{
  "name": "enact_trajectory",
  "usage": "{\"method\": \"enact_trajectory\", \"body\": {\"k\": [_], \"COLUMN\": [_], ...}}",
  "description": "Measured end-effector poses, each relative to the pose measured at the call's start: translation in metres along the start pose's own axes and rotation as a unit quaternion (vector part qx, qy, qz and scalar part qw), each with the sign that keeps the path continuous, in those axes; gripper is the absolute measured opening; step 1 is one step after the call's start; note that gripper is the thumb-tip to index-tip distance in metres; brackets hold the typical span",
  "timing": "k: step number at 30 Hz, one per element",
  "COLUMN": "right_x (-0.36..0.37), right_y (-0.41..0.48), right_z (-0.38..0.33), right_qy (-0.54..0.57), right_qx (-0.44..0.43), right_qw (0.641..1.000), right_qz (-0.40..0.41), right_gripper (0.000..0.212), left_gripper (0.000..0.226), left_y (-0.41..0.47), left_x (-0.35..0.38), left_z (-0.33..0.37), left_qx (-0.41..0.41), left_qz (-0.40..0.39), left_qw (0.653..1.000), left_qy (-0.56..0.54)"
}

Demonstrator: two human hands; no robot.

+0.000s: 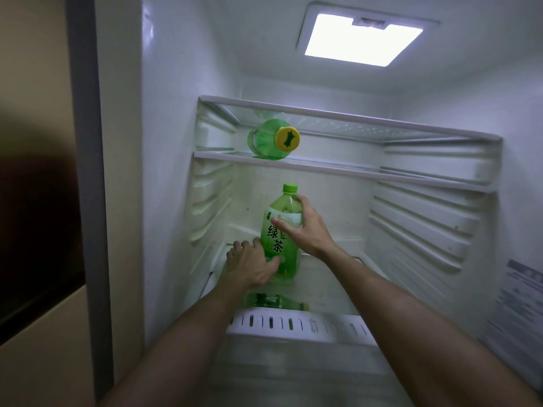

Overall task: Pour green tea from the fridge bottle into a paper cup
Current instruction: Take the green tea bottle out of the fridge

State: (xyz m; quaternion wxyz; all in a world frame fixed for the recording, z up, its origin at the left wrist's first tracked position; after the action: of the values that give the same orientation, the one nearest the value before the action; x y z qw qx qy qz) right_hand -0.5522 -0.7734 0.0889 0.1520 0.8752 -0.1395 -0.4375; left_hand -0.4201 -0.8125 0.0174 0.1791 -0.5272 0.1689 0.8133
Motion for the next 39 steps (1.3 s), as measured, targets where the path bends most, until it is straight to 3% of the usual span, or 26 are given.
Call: {"method": "enact_trajectory", "body": {"k": [3, 5, 8, 11, 14, 17, 31, 39], "right_x": [-0.006, -0.014, -0.029, -0.043, -0.051, -0.057, -0.055, -0.054], "right_y": [-0.013, -0.022, -0.036, -0.054, -0.073, -0.090, -0.197, -0.253], "right_z": [-0.004, -0.008, -0.013, -0.025, -0.039, -0.050, -0.100, -0.132], "right_qy": [-0.008, -0.003, 0.004, 0.009, 0.016, 0.013, 0.024, 0.040], "right_qx": [-0.003, 0.000, 0.007, -0.001, -0.011, -0.009, -0.034, -0.048], "right_qw": [1.000, 0.999, 0.998, 0.996, 0.995, 0.995, 0.997, 0.996], "right_qz": [0.018, 0.033, 0.065, 0.088, 0.099, 0.098, 0.061, 0.061], "right_gripper": [0.087, 0.084, 0.085, 0.080, 0.086, 0.089, 0.077, 0.074], "left_gripper": [0.050, 0.042, 0.043, 0.042, 0.049, 0.045, 0.048, 0.049], "left_y": [-0.006, -0.010, -0.019, -0.038, -0.063, -0.090, -0.239, -0.313], "left_x": [0.004, 0.003, -0.007, -0.008, -0.009, -0.016, -0.021, -0.025], "left_z": [0.002, 0.006, 0.018, 0.030, 0.048, 0.056, 0.065, 0.065], "left_qx": [-0.005, 0.003, 0.017, -0.015, -0.028, -0.043, -0.098, -0.126], "left_qz": [-0.020, -0.022, -0.031, -0.095, -0.162, -0.179, -0.105, -0.093], "left_qw": [0.997, 0.982, 0.937, 0.871, 0.810, 0.781, 0.774, 0.792], "left_qy": [-0.078, -0.187, -0.347, -0.483, -0.563, -0.596, -0.616, -0.590]}}
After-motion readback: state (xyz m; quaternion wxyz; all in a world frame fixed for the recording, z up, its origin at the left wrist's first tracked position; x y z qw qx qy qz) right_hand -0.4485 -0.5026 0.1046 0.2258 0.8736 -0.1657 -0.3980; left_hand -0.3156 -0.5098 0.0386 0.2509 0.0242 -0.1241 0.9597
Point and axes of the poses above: each hand's wrist, its own y-axis towards the middle knuckle, its own x-axis out of the palm, z = x × y, the point moved 6 cm from there along y, towards the middle knuckle, and after that the axes turned 12 degrees about -z, right-handed, at the moved point
